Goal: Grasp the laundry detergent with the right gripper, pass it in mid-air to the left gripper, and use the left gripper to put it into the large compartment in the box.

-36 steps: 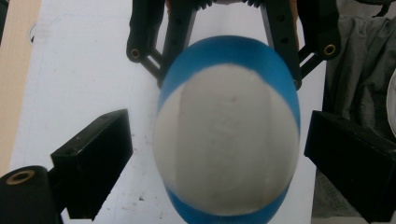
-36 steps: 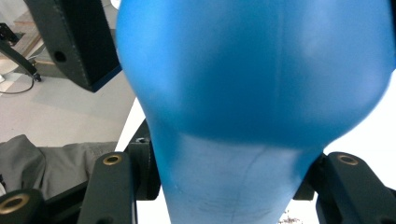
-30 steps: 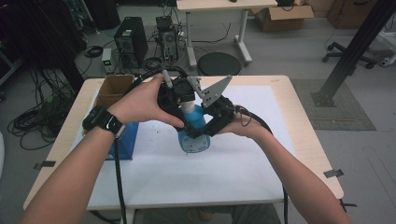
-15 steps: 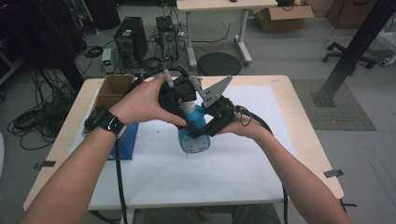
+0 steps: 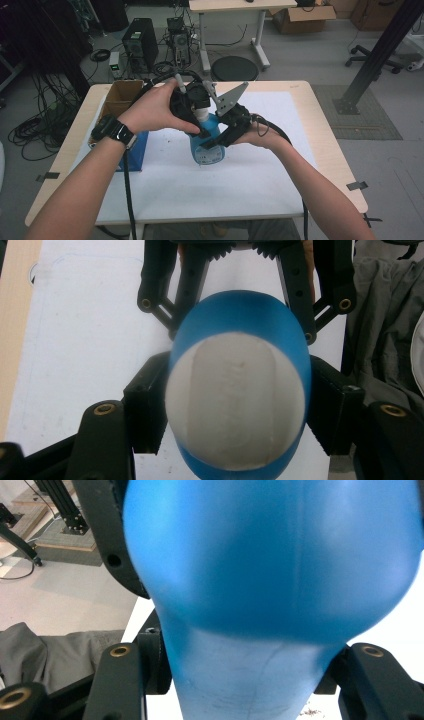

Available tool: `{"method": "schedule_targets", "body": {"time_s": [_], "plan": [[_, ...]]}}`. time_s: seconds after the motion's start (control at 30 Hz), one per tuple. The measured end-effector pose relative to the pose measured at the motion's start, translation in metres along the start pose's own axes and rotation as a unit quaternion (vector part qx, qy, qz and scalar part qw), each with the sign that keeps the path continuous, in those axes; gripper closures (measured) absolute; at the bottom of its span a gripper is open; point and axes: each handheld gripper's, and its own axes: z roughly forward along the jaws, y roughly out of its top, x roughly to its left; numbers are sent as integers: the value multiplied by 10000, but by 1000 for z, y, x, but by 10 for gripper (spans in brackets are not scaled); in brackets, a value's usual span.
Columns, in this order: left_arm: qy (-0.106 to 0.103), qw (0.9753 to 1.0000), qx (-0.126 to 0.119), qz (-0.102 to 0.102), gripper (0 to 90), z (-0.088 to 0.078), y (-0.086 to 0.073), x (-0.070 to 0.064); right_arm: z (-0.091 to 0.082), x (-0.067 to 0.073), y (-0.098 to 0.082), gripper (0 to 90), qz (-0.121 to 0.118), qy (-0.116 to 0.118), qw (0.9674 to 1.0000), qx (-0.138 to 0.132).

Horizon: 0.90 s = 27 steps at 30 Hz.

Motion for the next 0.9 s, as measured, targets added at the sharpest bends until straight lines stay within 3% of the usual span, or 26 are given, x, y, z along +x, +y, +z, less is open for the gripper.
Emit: {"method": "schedule_targets", "body": {"time_s": [0.33,0.5,0.67,0.7,0.77,0.8,0.83,0.9], "plan": [[-146,9999,80,13,380,2,1,1,2,2,-1,433,-63,25,9999,76],[-164,9998,125,-80,381,0,3,1,1,1,-1,432,-87,34,9999,46],[-281,9992,134,-242,382,-2,5,3,0,1,-2,422,-20,214,9998,-37],[-283,9990,145,-306,381,-2,6,4,0,1,-2,407,-44,200,9998,-59],[-291,9984,254,-405,381,-3,6,6,-2,2,-2,291,-52,85,9999,-111],[-291,9984,254,-405,382,-3,6,6,-2,2,-2,291,-52,85,9999,-111],[-300,9973,354,-569,381,-4,6,8,-5,0,-3,204,81,-14,9999,-100],[-235,9968,424,-637,382,-6,6,9,-8,-2,-6,153,185,-111,9998,-24]]}}
